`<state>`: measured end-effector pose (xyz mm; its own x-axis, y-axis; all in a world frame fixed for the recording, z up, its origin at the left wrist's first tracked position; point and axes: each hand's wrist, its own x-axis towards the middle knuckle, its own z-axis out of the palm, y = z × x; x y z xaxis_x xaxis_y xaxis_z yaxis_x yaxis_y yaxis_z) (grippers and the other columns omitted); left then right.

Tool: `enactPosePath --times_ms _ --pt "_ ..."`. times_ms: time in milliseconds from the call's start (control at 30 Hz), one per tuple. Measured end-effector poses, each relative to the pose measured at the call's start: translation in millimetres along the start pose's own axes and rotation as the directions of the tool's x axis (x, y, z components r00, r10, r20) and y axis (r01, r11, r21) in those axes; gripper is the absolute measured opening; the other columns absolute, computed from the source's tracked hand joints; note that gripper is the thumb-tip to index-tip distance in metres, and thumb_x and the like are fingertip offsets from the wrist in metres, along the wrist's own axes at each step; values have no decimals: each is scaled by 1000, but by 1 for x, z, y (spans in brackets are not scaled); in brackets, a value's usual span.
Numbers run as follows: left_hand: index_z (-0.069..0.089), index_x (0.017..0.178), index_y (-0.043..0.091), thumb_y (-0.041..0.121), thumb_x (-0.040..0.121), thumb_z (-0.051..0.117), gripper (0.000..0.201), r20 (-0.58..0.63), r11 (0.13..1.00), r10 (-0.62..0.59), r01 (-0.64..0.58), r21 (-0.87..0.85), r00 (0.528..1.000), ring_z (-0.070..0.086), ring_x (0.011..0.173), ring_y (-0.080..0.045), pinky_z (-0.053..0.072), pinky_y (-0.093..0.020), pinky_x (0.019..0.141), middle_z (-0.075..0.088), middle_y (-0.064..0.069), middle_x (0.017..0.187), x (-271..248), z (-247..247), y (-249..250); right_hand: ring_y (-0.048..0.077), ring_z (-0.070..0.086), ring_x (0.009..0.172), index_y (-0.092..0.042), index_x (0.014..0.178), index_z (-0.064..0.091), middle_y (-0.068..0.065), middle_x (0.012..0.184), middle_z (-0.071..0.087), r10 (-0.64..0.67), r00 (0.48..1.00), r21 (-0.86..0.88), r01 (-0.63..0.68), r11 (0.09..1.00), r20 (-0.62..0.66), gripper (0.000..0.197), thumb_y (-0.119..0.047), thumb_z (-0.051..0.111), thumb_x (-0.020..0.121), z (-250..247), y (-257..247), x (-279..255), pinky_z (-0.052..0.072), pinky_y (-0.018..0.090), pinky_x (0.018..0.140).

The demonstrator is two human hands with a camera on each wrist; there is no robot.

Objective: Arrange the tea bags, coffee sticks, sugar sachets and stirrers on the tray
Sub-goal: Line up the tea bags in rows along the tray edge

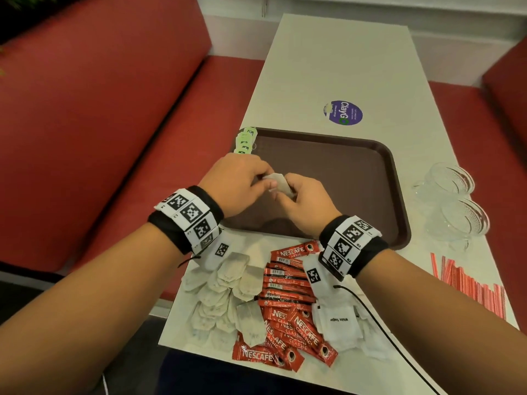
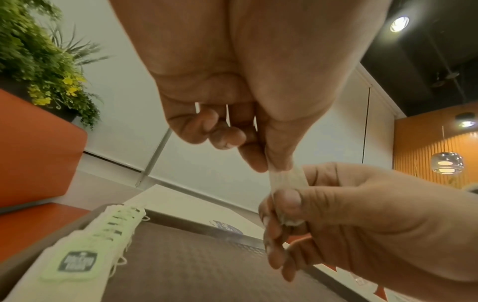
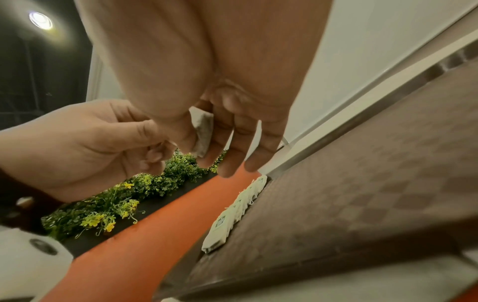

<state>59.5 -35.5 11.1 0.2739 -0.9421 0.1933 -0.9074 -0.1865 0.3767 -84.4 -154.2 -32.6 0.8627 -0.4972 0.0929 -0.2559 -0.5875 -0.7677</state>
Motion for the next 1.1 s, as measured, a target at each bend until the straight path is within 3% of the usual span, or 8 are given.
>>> enactPosePath --times_ms 167,233,367,500,600,767,967,1100 --pt "63 108 28 25 95 61 14 -22 983 -41 36 -179 999 57 65 -11 51 -32 66 61 7 78 -6 -6 0 4 51 60 -17 85 64 -4 71 61 42 992 65 -50 997 115 22 -27 54 102 -1 -7 2 44 29 63" --pt "60 107 32 20 94 61 18 -6 975 -21 19 -221 1000 55 63 -13 48 -30 63 60 6 77 -8 -11 -3 9 55 69 -15 89 61 1 77 62 68 983 119 -89 989 171 24 -20 44 106 0 -11 3 47 36 71" --pt "69 118 31 24 92 65 27 118 994 89 -81 -77 989 55 80 -10 45 -27 75 63 15 90 -10 -25 -7 25 58 79 -12 100 61 10 88 61 115 976 223 -155 962 183 22 -6 40 100 2 -13 6 51 51 81" --pt "69 118 37 27 95 59 27 148 989 -31 10 146 989 51 83 -14 44 -33 76 48 11 85 -8 -30 -6 17 61 96 -21 133 48 -2 111 61 77 991 173 -96 980 113 42 -12 54 92 1 -14 7 53 33 80" --pt "70 111 32 37 96 54 22 181 967 -13 -33 251 983 56 95 -20 49 -41 79 63 4 92 -7 -31 -4 11 53 95 -19 113 56 -2 108 55 -59 997 45 57 997 45 31 -27 70 86 4 -17 9 43 20 78" --pt "74 95 18 35 93 61 21 32 966 90 -95 242 995 50 87 -19 47 -40 70 54 1 89 -9 -30 -7 16 52 75 -11 89 63 0 85 58 -148 989 -128 148 981 11 14 -24 65 94 15 -18 18 39 30 67" --pt "71 104 24 25 89 70 16 -48 962 -214 202 -185 976 57 74 -7 51 -31 74 66 10 87 -20 -14 -27 17 55 69 -9 83 65 0 76 62 -60 998 -17 60 998 -25 24 -30 67 94 28 -23 30 45 31 63" --pt "66 109 27 24 88 70 21 -48 895 -403 382 -229 914 61 78 -12 50 -30 75 67 9 83 -24 7 -53 19 62 79 -13 98 71 2 85 70 51 986 -138 -28 990 162 23 -32 60 98 40 -19 38 49 31 72"
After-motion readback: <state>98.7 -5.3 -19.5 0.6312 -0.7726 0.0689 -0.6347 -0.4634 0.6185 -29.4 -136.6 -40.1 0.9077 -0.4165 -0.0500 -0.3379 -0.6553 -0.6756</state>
